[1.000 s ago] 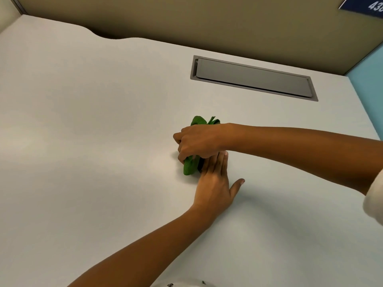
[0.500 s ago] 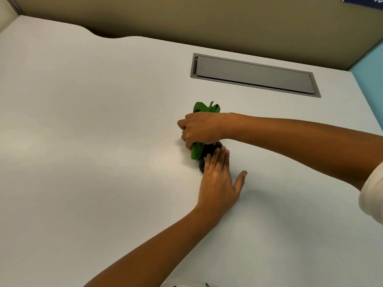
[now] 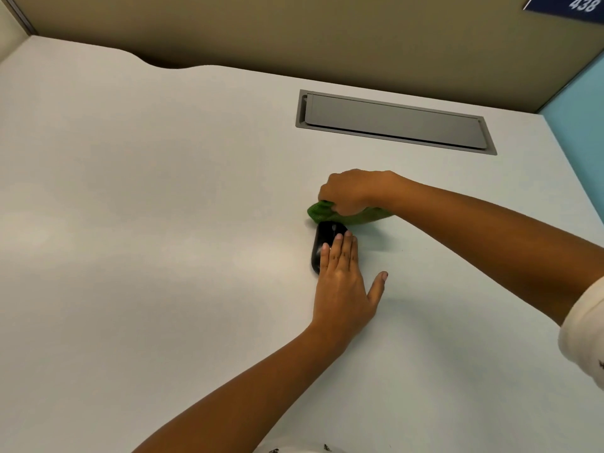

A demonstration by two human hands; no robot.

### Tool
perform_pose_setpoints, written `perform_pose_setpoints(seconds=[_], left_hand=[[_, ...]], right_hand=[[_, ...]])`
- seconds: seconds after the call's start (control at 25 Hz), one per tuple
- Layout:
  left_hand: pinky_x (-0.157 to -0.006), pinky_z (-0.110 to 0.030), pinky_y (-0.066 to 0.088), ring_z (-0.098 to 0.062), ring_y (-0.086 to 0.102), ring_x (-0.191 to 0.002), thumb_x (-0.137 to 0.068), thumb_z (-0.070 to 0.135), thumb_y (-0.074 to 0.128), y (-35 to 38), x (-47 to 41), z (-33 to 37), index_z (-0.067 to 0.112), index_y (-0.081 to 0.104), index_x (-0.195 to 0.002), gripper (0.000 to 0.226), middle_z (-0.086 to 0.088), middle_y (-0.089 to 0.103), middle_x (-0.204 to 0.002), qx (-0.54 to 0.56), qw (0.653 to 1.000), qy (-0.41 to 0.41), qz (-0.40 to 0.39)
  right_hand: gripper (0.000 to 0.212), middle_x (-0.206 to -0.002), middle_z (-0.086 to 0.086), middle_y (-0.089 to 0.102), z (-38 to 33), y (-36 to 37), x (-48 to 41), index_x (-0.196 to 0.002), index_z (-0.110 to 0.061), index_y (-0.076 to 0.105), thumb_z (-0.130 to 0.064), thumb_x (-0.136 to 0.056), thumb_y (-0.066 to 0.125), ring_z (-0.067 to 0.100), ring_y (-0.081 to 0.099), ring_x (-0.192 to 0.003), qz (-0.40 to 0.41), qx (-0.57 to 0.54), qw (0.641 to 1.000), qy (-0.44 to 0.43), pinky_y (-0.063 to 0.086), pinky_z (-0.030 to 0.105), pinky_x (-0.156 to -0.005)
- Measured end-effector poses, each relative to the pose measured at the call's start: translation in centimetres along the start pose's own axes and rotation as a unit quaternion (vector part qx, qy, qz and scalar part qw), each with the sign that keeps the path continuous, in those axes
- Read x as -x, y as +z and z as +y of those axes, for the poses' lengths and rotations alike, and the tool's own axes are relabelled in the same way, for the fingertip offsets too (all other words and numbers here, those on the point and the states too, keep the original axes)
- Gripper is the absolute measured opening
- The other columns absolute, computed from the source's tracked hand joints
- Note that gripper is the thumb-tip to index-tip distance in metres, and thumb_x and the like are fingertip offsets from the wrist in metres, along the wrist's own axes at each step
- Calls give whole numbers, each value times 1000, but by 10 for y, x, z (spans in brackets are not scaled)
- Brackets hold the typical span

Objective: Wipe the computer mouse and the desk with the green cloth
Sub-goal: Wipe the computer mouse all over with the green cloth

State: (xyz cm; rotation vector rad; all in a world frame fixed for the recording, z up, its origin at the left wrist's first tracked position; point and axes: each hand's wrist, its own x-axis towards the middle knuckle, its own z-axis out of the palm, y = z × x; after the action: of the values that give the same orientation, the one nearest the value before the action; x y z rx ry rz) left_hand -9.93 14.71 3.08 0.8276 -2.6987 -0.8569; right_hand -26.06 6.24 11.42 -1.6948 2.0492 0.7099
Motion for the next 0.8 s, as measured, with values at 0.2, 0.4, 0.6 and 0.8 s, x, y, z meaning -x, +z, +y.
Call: perform_pose_setpoints(seconds=[0.2,0.4,0.6,0.8], left_hand=[[-120,-35,-12,-20,-4,-150,-97,57,30,-1,1,-2,6,6,-153,80,-8,4,-163,-17,1000,23,0],[-122,-35,-10,-21,-1,-150,-99,49,32,-10,2,-4,3,11,-152,73,-11,9,-162,-12,998,57,-21],[-105,-33,40,-17,62,-107,-100,27,42,-54,-17,-26,16,64,-124,34,-6,70,-120,135,987,40,75],[-106,-33,36,-14,55,-124,-96,27,55,-82,-66,-64,28,63,-126,31,7,64,-129,95,990,89,-50]], right_hand=[[28,-113,12,56,20,12,17,-120,-11,51,-16,-93,46,28,57,-93,-67,-75,994,38,50,39,-77],[33,-123,9,57,30,47,48,-126,-14,53,-20,-94,53,21,52,-97,-19,-215,974,66,44,32,-79],[17,-99,6,64,1,89,94,-102,-16,59,-9,-91,50,28,55,-92,225,-321,903,174,49,41,-75],[35,-110,13,60,-95,119,128,-118,-7,58,1,-83,57,33,53,-97,367,-289,834,293,47,37,-67]])
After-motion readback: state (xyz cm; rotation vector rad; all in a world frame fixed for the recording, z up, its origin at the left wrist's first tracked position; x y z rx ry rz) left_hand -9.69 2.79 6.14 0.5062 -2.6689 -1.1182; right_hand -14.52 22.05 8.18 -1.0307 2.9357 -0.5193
